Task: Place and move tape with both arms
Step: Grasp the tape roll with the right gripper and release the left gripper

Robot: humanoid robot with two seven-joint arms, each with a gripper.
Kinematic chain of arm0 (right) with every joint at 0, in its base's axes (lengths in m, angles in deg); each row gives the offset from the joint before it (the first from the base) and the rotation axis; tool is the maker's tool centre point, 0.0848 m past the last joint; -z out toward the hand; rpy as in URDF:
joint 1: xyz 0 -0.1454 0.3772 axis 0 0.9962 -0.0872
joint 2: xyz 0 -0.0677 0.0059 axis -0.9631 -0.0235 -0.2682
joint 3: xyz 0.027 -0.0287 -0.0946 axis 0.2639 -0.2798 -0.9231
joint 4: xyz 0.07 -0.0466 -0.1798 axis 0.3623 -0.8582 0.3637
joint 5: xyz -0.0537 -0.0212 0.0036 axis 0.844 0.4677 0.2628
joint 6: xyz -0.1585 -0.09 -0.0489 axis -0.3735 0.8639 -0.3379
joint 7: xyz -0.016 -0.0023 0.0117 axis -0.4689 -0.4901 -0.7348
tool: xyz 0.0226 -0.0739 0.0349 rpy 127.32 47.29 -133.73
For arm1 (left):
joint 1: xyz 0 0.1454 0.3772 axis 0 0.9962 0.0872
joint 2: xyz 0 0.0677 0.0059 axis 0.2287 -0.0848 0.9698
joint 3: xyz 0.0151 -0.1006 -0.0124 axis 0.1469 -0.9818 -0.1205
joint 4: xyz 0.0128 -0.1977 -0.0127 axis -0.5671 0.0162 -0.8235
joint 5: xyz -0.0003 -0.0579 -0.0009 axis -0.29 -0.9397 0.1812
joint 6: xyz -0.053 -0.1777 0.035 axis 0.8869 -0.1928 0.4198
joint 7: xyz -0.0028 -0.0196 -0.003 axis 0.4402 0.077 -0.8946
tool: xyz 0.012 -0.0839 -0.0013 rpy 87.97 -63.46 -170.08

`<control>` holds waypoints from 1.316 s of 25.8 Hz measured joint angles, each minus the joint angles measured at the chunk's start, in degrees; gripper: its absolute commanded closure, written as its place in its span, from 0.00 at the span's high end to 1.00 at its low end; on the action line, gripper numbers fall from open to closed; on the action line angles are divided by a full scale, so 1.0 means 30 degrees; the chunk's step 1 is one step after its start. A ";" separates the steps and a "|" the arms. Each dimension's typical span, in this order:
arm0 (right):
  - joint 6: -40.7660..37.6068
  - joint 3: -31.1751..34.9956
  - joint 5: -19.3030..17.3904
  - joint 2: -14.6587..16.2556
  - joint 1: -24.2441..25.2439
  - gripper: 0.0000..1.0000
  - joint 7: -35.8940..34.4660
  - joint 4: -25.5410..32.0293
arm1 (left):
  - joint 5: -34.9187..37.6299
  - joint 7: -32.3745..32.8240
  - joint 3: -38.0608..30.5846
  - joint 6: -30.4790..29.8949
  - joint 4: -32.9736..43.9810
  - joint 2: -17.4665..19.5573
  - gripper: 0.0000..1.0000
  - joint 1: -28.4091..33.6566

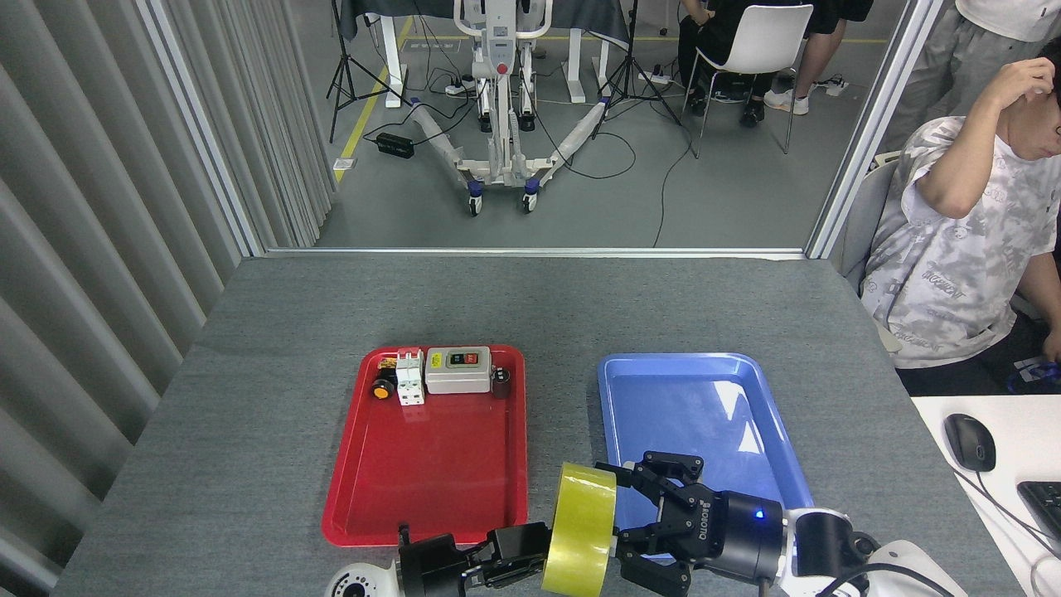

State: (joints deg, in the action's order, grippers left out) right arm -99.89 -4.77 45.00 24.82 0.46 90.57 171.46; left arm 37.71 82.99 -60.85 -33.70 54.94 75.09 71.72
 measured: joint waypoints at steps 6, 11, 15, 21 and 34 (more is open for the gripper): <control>0.0001 -0.0016 0.0025 -0.0041 -0.0017 0.44 0.0004 -0.0129 | -0.0011 0.0000 -0.0107 -0.0328 -0.0292 0.0022 0.07 -0.0038; 0.0057 -0.0006 0.0076 -0.0215 -0.0048 0.43 0.0081 -0.0419 | -0.0118 0.0079 -0.0217 -0.0380 -0.0389 0.0040 0.07 -0.0062; 0.0022 -0.0008 0.0096 -0.0368 -0.0157 0.40 0.0038 -0.0605 | -0.0490 0.0072 -0.0264 -0.0496 -0.0526 0.0074 0.07 -0.0157; -0.0038 -0.0022 0.0265 -0.0614 -0.0410 0.35 0.0020 -0.0910 | -0.0799 -0.0065 -0.0301 -0.0958 -0.0781 0.0200 0.07 -0.0215; -0.0050 -0.0019 0.0489 -0.1082 -0.0631 0.26 -0.0057 -0.1459 | -0.1032 0.0047 -0.0587 -0.1409 -0.0973 0.0367 0.09 -0.0179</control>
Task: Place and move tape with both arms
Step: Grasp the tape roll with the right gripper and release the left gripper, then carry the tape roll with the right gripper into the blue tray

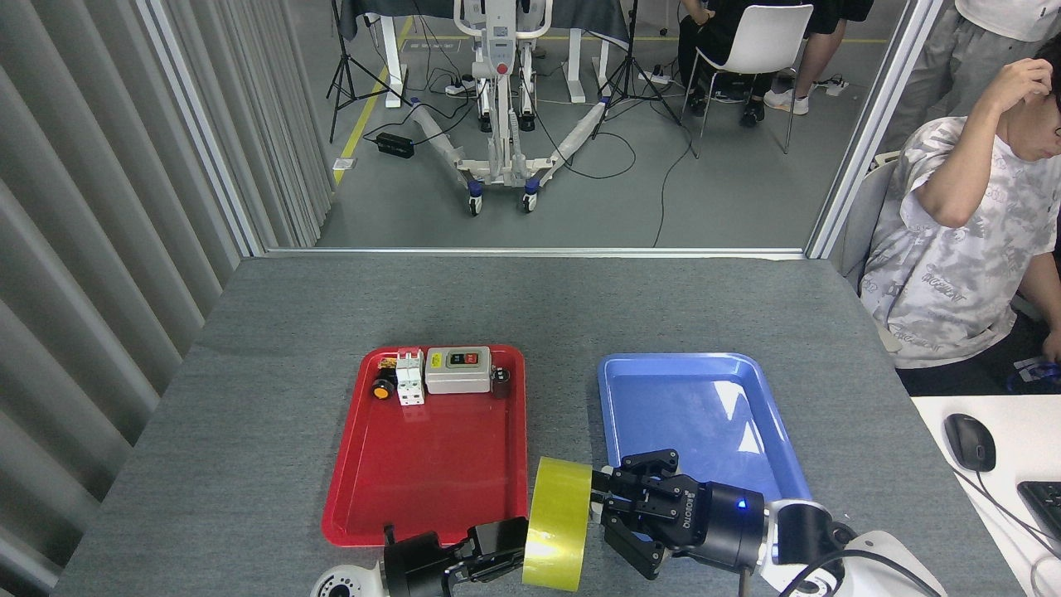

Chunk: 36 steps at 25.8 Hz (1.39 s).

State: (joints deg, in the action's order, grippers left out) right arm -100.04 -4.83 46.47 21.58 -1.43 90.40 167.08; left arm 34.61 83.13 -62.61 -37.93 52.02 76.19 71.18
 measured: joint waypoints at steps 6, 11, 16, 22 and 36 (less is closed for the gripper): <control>0.0000 0.0001 0.0021 -0.0043 -0.0051 0.25 -0.0021 -0.0022 | 0.0047 -0.0102 -0.0063 -0.0191 -0.0126 0.0034 0.47 -0.0001; 0.0142 0.0005 0.0028 -0.0038 -0.0166 0.25 0.0052 -0.0025 | 0.0161 -0.0137 -0.0076 -0.0278 -0.0374 0.0052 0.61 -0.0191; 0.0083 0.0002 0.0022 -0.0048 -0.0204 0.25 0.0081 -0.0018 | 0.0194 -0.0182 -0.0084 -0.0498 -0.0562 0.0129 0.64 -0.0309; 0.0047 0.0002 0.0018 -0.0048 -0.0205 0.25 0.0126 -0.0019 | 0.0200 -0.0212 -0.0143 -0.0597 -0.0752 0.0152 0.65 -0.0474; 0.0046 0.1105 -0.0144 0.0272 0.0038 0.25 0.0005 0.0023 | 0.0174 -0.0200 -0.2076 -0.0628 -0.1148 0.0342 0.70 -0.1344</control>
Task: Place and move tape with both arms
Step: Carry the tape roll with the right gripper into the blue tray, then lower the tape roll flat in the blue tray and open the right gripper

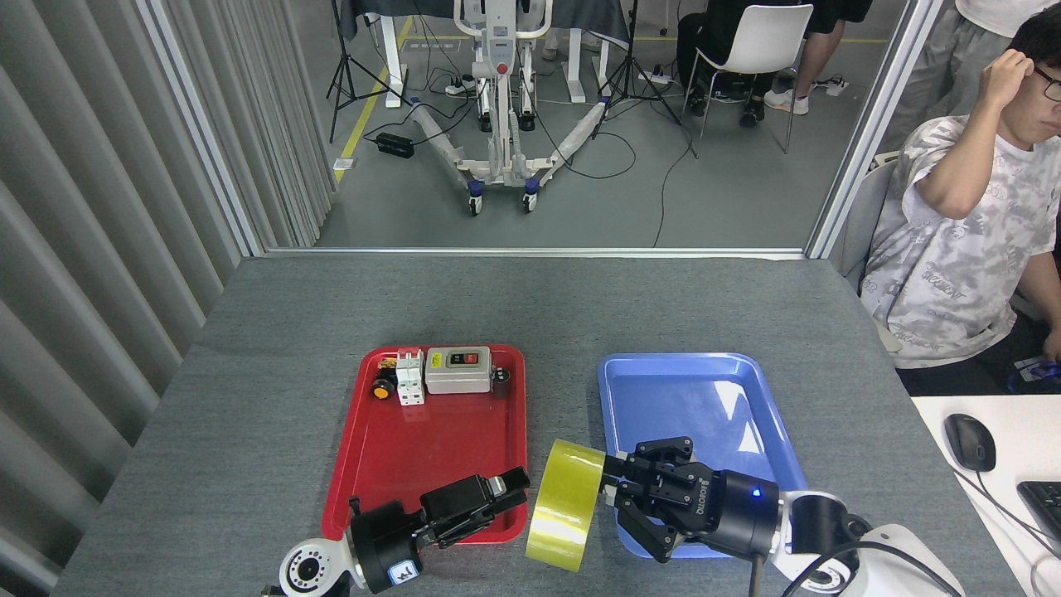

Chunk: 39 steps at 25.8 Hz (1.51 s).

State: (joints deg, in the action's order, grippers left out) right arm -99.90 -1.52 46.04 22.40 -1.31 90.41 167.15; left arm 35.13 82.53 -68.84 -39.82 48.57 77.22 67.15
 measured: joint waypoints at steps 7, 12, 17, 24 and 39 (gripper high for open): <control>0.0453 0.4132 -0.0146 -0.0571 0.2033 0.21 0.0005 0.0000 | 0.4551 -0.3789 -0.1567 -0.0150 0.0010 0.0238 0.89 -0.0058; 0.4593 0.5076 -0.0212 -0.1093 0.2720 0.21 0.1825 0.0019 | 1.6545 -1.5868 -0.1828 -0.0809 0.0882 0.0262 0.99 0.0224; 0.8817 0.5739 0.0131 -0.1681 0.2099 0.20 0.4591 0.0011 | 2.4801 -2.3879 -0.1322 0.2548 0.2432 -0.0305 0.99 0.1491; 1.4463 0.5570 0.1566 -0.1648 0.0323 0.21 1.1145 -0.0318 | 2.6414 -2.3911 0.0326 0.4371 0.3661 -0.0453 0.99 0.3273; 1.5360 0.2192 0.0833 -0.1790 -0.7206 0.23 1.6139 -1.0925 | 2.6724 -2.4699 0.1325 0.5007 0.0691 -0.0341 0.99 0.2361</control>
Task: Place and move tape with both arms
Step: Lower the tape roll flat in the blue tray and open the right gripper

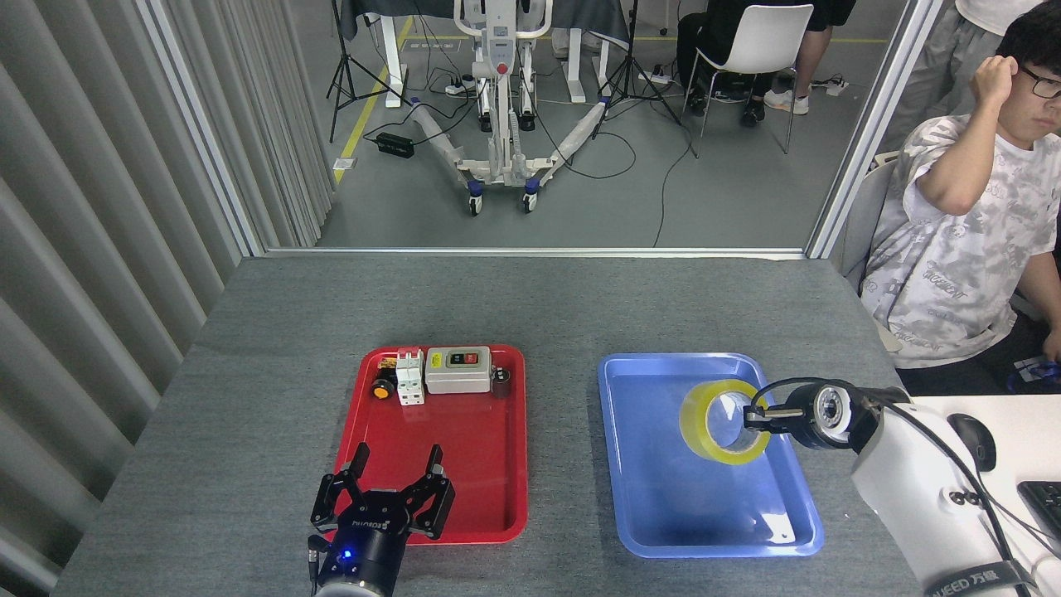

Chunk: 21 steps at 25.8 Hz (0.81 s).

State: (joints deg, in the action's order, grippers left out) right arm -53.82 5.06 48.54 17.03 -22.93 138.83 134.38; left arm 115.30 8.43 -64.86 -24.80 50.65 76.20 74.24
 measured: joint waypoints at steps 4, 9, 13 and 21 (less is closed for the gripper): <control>0.0288 -0.0977 -0.0112 -0.0926 -0.1081 0.24 -0.0475 -0.2127 | -0.0133 -0.0152 -0.0039 0.0560 0.0011 0.0090 0.99 -0.0361; 0.0431 -0.1333 -0.0108 -0.1871 -0.1883 0.25 -0.1515 -0.4277 | -0.0181 -0.0072 -0.0009 0.0817 0.1026 0.0137 0.99 -0.0294; 0.0688 -0.1388 -0.0030 -0.2254 -0.2050 0.28 -0.1754 -0.4760 | -0.0171 0.0265 0.0061 0.0828 0.1621 0.0152 0.99 -0.0280; 0.1163 -0.1363 0.0088 -0.2390 -0.2042 0.37 -0.2300 -0.4868 | 0.0046 0.0495 0.0541 0.0806 0.1700 0.0122 0.99 -0.0145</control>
State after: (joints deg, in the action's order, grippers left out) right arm -50.33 0.97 48.80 9.86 -29.06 131.93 119.77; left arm 115.44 9.92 -63.24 -22.38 55.75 76.56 73.80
